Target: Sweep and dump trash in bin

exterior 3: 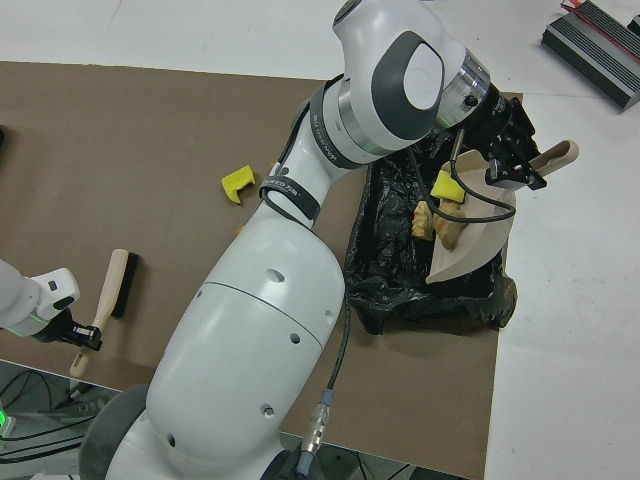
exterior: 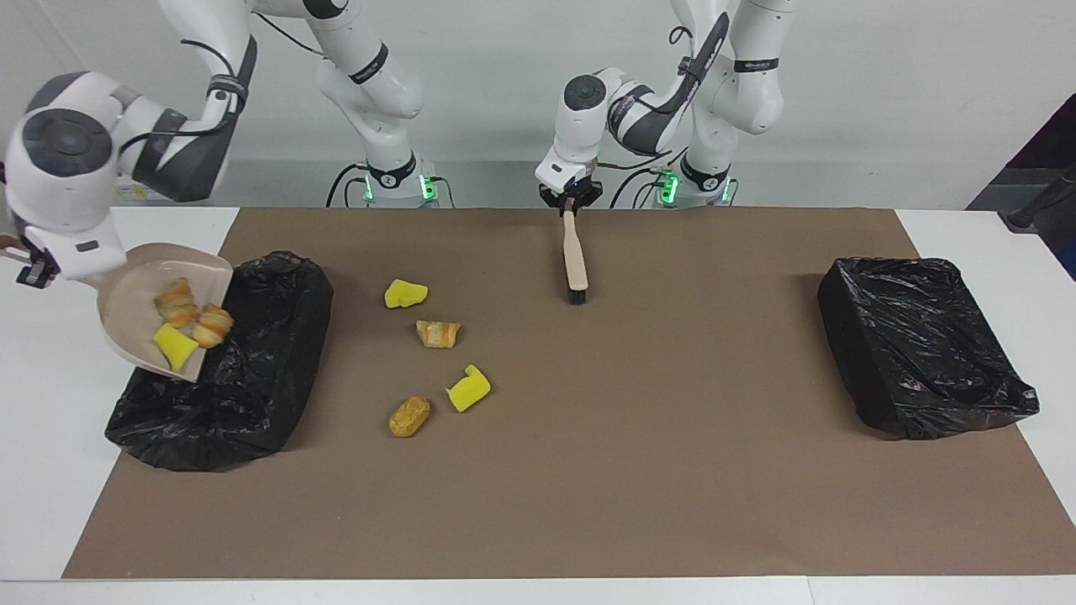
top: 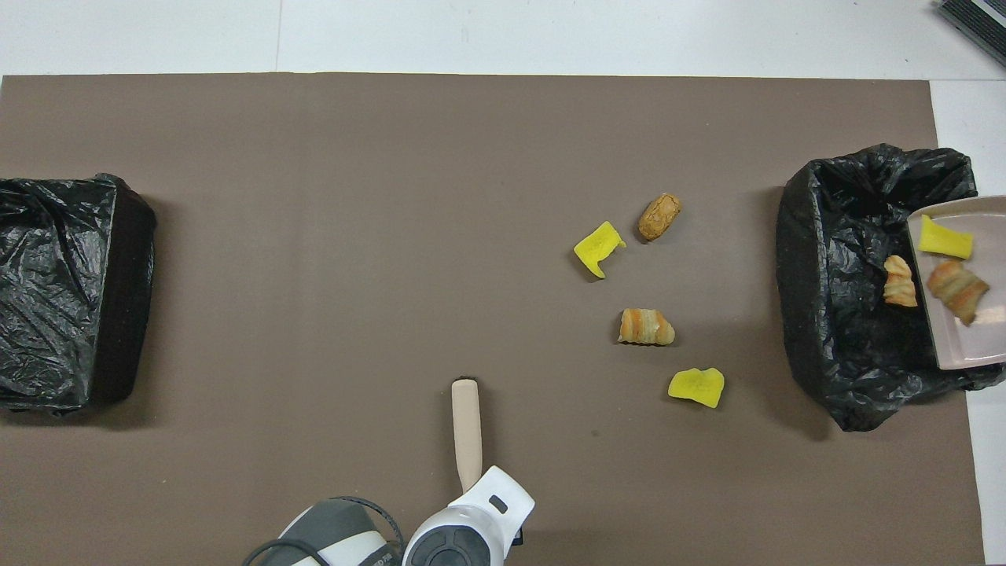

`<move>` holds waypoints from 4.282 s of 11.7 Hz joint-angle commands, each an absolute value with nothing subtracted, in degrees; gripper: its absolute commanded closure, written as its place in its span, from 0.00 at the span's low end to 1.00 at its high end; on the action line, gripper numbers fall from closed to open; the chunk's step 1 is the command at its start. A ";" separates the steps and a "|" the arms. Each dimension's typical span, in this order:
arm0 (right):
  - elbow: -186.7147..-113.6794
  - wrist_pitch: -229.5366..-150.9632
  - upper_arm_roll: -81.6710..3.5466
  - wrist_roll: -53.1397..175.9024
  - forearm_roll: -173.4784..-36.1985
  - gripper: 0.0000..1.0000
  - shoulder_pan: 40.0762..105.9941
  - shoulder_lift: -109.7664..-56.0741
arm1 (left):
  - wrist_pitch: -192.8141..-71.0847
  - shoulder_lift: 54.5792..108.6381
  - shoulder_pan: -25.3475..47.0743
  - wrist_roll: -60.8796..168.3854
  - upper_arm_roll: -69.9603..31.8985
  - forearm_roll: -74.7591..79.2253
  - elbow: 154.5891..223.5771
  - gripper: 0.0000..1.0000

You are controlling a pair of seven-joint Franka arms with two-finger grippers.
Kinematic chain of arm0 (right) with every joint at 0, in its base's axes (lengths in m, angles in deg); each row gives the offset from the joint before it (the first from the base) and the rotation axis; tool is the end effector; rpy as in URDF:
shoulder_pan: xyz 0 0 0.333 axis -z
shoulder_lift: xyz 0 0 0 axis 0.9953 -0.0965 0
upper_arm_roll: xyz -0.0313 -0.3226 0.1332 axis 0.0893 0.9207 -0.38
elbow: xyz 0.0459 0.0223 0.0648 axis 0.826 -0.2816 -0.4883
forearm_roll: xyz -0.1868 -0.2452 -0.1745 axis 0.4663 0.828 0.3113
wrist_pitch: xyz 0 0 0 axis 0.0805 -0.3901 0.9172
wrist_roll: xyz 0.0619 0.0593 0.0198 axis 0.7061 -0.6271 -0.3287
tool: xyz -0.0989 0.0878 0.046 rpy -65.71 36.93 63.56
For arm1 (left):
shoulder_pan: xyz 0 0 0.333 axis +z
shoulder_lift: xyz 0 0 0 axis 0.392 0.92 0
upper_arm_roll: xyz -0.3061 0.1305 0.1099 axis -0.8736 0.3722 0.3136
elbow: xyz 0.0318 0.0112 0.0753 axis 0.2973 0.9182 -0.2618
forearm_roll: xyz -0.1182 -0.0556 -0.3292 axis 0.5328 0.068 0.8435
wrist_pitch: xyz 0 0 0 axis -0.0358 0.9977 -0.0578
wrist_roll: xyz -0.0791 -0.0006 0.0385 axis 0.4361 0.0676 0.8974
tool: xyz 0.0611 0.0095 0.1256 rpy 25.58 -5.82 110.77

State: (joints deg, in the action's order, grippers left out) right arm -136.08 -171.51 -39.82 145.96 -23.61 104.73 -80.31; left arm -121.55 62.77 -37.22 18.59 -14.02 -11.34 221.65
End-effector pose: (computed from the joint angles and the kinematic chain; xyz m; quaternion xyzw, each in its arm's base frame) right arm 0.5630 -0.2313 0.5638 0.6471 0.6441 -0.3389 0.2270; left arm 0.2069 -0.3566 0.3723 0.9959 -0.0015 -0.0901 0.0116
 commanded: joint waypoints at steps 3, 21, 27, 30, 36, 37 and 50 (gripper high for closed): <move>-138.47 -170.83 -39.95 148.29 -18.79 1.00 105.38 -74.09 | -118.57 66.00 -31.71 25.85 -13.19 -11.39 213.86 0.00; -143.81 -169.06 -40.65 97.37 -65.70 1.00 90.46 -73.20 | -76.03 72.06 11.74 75.96 -12.40 -21.85 159.27 0.00; -145.94 -174.77 -40.65 63.89 -71.08 1.00 77.45 -77.32 | -76.09 71.38 14.20 75.88 -12.05 -22.03 158.72 0.00; -144.19 -179.95 -40.65 48.16 -76.34 1.00 72.00 -82.24 | -75.75 70.85 14.12 75.26 -12.14 -21.94 159.42 0.00; -129.35 -186.90 -40.56 21.85 -76.89 1.00 59.69 -99.89 | -75.39 69.79 14.29 75.35 -12.05 -22.02 160.92 0.00; -128.19 -188.30 -40.56 19.83 -76.62 1.00 58.80 -101.23 | -75.31 69.70 14.29 75.44 -12.05 -22.02 161.01 0.00; -153.91 -183.83 -41.26 16.39 -82.58 0.00 53.72 -77.26 | -86.72 76.62 8.43 73.86 -13.63 -22.11 161.45 0.00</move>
State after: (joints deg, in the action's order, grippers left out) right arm -145.68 -182.83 -41.10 17.74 -80.05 54.82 -83.14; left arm -83.64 73.62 12.00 75.14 -13.63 -21.20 161.14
